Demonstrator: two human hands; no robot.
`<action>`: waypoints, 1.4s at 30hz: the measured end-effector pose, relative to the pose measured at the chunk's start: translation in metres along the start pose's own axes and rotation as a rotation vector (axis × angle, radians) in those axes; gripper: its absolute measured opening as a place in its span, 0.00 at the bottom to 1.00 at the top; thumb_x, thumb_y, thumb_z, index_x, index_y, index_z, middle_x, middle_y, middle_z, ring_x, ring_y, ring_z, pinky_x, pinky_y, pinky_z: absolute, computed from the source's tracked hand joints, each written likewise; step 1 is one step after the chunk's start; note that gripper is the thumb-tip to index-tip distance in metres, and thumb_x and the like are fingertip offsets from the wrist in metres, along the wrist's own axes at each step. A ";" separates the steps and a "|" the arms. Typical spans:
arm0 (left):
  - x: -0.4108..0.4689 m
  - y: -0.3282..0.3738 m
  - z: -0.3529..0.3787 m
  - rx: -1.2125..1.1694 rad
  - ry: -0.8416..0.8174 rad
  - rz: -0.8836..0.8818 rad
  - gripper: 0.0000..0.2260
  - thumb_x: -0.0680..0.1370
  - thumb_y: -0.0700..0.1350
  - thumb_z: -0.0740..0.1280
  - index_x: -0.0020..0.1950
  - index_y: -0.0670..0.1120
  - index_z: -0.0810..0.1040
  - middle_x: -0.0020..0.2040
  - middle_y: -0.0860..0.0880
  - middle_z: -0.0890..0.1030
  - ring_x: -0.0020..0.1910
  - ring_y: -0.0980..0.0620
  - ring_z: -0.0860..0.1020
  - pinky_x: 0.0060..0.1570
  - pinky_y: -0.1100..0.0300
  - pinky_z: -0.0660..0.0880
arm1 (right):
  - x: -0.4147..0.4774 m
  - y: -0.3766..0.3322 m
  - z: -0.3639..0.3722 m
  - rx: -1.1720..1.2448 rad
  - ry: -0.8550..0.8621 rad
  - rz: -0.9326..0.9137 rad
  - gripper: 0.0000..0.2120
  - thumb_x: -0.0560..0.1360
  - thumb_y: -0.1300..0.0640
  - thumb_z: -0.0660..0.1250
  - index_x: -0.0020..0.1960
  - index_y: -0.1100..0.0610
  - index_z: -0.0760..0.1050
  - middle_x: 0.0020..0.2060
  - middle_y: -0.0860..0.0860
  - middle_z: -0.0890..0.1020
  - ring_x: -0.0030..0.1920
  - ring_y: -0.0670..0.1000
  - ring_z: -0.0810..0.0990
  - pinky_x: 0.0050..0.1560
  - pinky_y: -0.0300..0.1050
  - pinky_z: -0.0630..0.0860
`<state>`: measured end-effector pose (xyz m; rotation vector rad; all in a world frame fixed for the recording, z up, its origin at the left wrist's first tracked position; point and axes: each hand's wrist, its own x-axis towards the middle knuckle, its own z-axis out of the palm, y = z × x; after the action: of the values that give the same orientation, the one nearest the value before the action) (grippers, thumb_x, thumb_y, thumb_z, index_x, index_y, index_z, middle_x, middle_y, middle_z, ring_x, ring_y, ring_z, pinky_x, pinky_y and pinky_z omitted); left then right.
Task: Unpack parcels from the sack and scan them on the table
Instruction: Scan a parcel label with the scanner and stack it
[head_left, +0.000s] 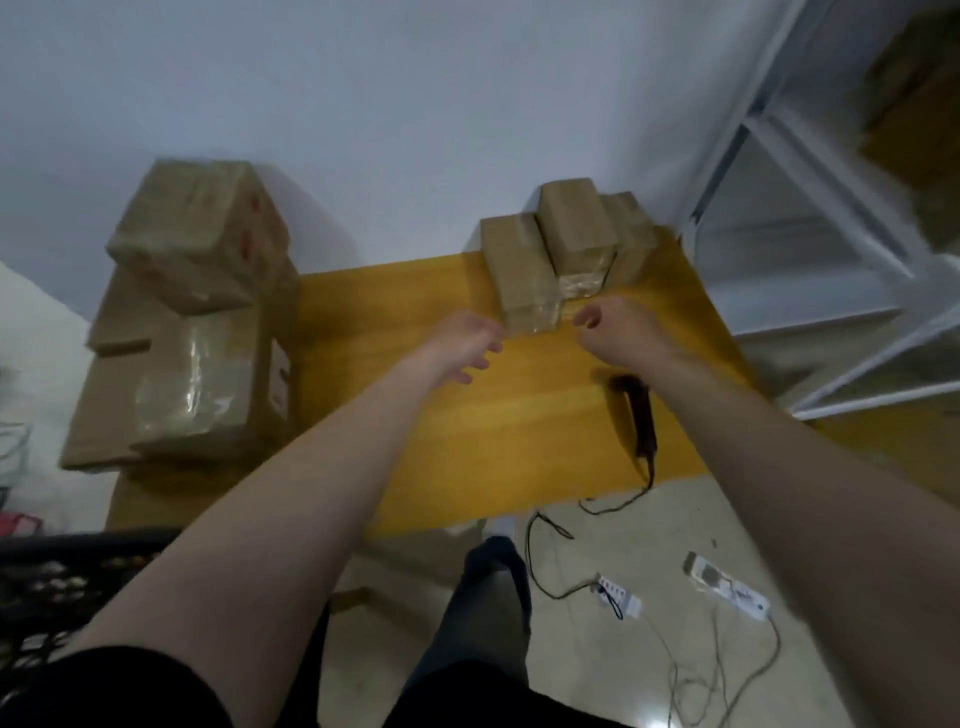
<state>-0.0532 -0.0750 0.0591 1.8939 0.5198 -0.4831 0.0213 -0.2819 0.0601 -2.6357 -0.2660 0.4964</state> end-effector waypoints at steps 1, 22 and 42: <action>0.030 0.015 -0.009 0.003 -0.018 -0.005 0.08 0.84 0.46 0.62 0.61 0.49 0.78 0.62 0.48 0.81 0.55 0.47 0.80 0.58 0.48 0.77 | 0.031 -0.006 -0.006 0.022 0.003 0.009 0.14 0.80 0.52 0.65 0.65 0.50 0.79 0.62 0.53 0.80 0.58 0.56 0.79 0.52 0.50 0.75; 0.327 0.066 -0.014 0.358 -0.272 -0.179 0.07 0.88 0.42 0.55 0.55 0.46 0.72 0.48 0.48 0.73 0.46 0.48 0.73 0.40 0.57 0.71 | 0.331 -0.001 0.013 -0.328 0.037 0.414 0.29 0.72 0.45 0.72 0.66 0.52 0.63 0.70 0.65 0.66 0.72 0.71 0.61 0.72 0.64 0.60; 0.291 0.072 -0.030 -0.541 -0.188 -0.249 0.18 0.82 0.61 0.65 0.67 0.53 0.80 0.62 0.54 0.83 0.61 0.50 0.80 0.52 0.50 0.79 | 0.263 0.020 -0.019 0.771 -0.138 0.267 0.13 0.75 0.46 0.68 0.58 0.46 0.73 0.55 0.47 0.77 0.54 0.48 0.78 0.45 0.44 0.73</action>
<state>0.2293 -0.0337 -0.0364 1.2605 0.6852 -0.6057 0.2718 -0.2374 -0.0121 -1.8874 0.2108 0.6997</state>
